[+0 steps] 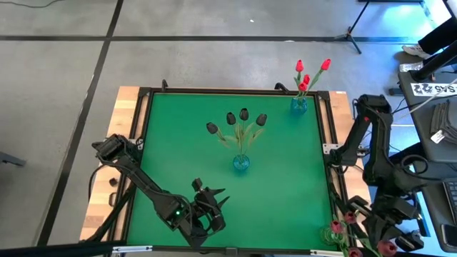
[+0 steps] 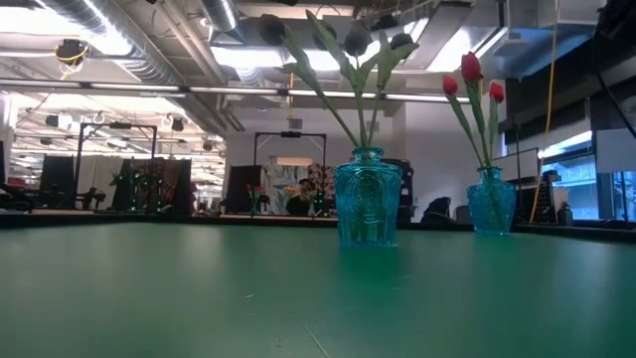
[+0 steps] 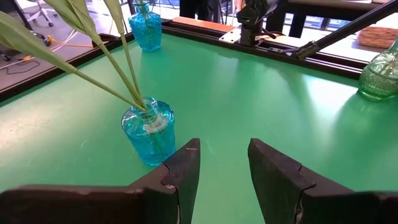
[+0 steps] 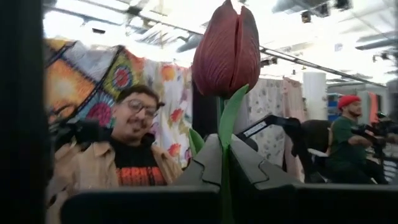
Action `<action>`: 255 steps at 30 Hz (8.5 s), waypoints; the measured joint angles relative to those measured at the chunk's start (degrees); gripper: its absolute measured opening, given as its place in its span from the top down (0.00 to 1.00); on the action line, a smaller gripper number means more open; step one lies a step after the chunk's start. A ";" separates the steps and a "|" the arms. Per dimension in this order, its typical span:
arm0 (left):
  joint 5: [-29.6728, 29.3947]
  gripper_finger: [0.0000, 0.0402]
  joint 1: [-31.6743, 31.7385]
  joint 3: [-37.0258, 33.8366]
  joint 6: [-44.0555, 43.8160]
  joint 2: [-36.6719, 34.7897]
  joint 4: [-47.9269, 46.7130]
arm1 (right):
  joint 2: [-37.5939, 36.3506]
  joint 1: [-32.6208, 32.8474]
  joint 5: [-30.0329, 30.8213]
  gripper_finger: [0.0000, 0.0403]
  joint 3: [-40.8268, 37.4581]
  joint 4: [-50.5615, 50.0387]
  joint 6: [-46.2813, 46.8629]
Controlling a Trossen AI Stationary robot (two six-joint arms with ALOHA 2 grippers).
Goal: Sort flowers into vase by color
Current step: Put the pink tulip into the green vase, then return to Home Position
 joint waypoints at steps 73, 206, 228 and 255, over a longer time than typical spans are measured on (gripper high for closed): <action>0.69 0.67 0.24 0.00 0.11 -0.02 -0.18 | -2.66 0.00 -0.52 0.99 0.02 -22.93 11.46; 1.74 0.67 1.99 0.00 -0.96 -0.04 -0.15 | -23.64 0.02 -15.10 0.49 0.96 -60.02 87.62; 1.72 0.67 2.01 0.00 -0.94 -0.04 -0.16 | -29.96 0.02 -13.33 0.49 1.88 -74.52 80.03; 1.70 0.67 2.03 0.00 -0.94 -0.04 -0.15 | -29.89 0.02 -9.94 0.50 1.90 -97.94 90.25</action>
